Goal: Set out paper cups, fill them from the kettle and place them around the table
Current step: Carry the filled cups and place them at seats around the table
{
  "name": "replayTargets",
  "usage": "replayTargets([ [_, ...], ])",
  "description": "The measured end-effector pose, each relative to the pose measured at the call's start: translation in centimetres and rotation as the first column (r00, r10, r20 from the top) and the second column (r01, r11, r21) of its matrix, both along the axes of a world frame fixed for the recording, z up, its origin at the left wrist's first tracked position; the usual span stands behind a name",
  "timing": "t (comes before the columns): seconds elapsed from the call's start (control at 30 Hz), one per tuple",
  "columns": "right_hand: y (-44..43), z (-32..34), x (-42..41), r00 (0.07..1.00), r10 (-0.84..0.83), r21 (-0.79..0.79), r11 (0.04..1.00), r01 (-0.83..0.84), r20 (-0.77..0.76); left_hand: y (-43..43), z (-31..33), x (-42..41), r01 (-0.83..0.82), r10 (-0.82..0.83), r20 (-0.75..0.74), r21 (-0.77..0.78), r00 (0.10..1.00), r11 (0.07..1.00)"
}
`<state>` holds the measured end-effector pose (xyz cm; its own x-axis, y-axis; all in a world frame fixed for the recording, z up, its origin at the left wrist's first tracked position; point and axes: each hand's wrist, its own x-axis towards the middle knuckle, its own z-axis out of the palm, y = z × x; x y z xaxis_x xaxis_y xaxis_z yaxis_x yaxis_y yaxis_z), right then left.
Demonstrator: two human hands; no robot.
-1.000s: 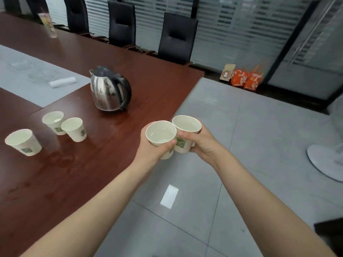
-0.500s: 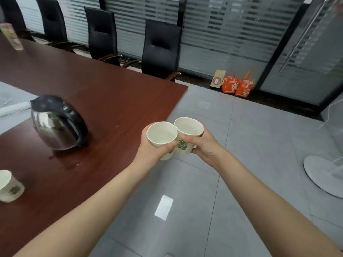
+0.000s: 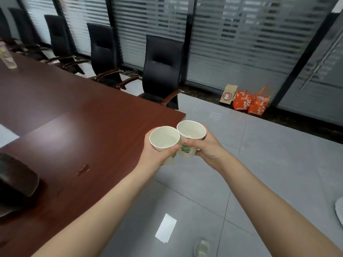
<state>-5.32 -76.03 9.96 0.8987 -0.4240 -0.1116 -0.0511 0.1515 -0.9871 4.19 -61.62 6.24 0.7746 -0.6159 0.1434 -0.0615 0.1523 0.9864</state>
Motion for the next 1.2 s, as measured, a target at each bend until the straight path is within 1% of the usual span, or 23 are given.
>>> replayTargets([
  [0.1,-5.1,-0.2,3.1,0.999,0.049,-0.002,0.999,-0.049,0.003,-4.6,-0.5,2.3,-0.043,0.043,-0.057,-0.006,0.997,0.999],
  [0.17,-9.5,-0.2,5.9,0.993,0.118,-0.017,0.993,-0.117,0.015,-8.5,-0.9,4.3,-0.071,0.069,-0.108,-0.016,0.992,0.997],
  [0.23,-12.7,0.0,8.3,0.984,0.177,-0.042,0.983,-0.176,0.006,-11.1,-0.5,5.9,-0.09,0.086,-0.114,-0.028,0.99,0.996],
  [0.33,-17.9,0.4,12.7,0.968,0.252,-0.04,0.967,-0.252,-0.016,-15.5,0.8,8.1,-0.201,0.199,-0.115,-0.007,0.973,0.98],
  [0.4,-20.1,0.5,15.1,0.96,0.279,-0.037,0.959,-0.28,-0.021,-17.7,1.6,9.2,-0.24,0.237,-0.103,-0.019,0.966,0.971],
  [0.53,-24.2,0.3,20.6,0.936,0.352,-0.037,0.935,-0.353,-0.032,-20.7,1.1,13.5,-0.374,0.375,-0.115,0.037,0.92,0.927],
  [0.6,-26.1,0.0,23.8,0.918,0.396,-0.033,0.917,-0.397,-0.031,-22.2,0.4,16.3,-0.458,0.462,-0.112,0.06,0.88,0.887],
  [0.7,-28.5,-0.5,28.8,0.9,0.436,-0.037,0.899,-0.436,-0.009,-24.4,-0.3,20.5,-0.525,0.527,-0.102,0.042,0.844,0.85],
  [0.83,-31.4,-0.5,36.1,0.865,0.502,-0.01,0.865,-0.502,-0.004,-26.9,-1.4,26.1,-0.637,0.628,-0.197,0.021,0.753,0.77],
  [0.9,-32.2,-0.3,38.7,0.845,0.535,-0.025,0.845,-0.534,0.002,-27.6,-1.5,28.0,-0.682,0.669,-0.216,0.019,0.711,0.731],
  [0.97,-33.4,-0.1,42.7,0.808,0.589,-0.025,0.808,-0.588,0.012,-28.9,-1.6,31.0,-0.738,0.722,-0.228,0.019,0.653,0.674],
  [1.07,-34.5,0.1,47.5,0.771,0.635,0.032,0.771,-0.636,0.045,-29.9,-1.9,34.2,-0.795,0.771,-0.244,0.002,0.588,0.607],
  [1.2,-35.2,-0.4,53.4,0.702,0.71,0.06,0.699,-0.712,0.062,-30.4,-2.5,37.6,-0.871,0.853,-0.217,0.022,0.475,0.491],
])
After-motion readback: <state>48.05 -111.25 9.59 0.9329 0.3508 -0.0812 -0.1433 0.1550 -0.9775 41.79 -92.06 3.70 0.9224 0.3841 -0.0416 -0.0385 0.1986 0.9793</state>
